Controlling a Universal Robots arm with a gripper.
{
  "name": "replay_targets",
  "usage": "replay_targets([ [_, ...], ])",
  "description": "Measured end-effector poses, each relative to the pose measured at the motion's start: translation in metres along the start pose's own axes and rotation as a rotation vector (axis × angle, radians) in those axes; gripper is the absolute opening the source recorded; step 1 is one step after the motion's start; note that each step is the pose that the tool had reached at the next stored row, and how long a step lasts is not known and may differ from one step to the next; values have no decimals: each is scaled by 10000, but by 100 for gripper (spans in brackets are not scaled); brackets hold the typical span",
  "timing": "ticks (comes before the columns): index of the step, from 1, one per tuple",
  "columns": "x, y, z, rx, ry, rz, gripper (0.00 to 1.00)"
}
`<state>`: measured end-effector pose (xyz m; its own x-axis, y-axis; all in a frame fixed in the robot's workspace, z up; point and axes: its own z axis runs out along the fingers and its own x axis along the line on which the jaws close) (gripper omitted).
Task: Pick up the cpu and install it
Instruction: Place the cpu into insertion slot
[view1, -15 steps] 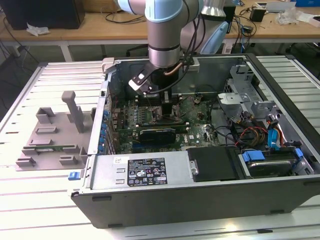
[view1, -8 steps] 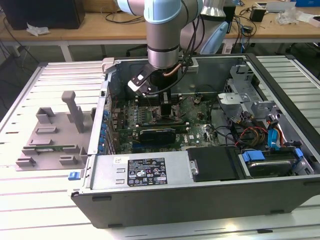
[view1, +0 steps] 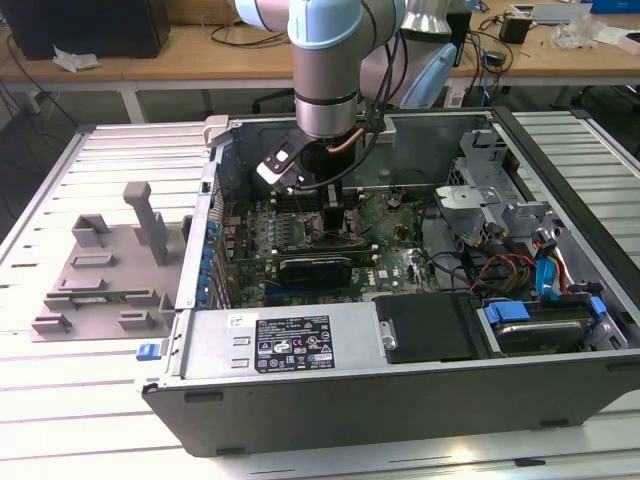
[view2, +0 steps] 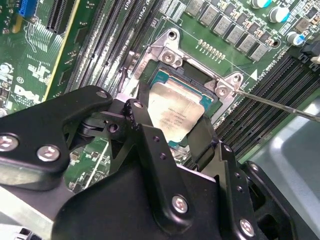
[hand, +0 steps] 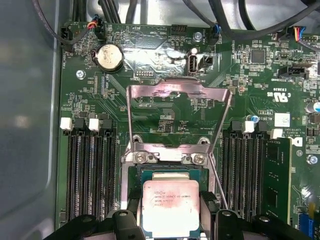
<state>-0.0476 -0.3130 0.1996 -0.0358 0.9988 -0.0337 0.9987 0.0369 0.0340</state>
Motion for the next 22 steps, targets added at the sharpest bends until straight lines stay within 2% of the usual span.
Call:
replay_targets([
  [9,0,-2,17,1,0,-2,55],
  [12,0,-2,18,8,-6,208,55],
  [22,6,4,26,10,-7,255,55],
])
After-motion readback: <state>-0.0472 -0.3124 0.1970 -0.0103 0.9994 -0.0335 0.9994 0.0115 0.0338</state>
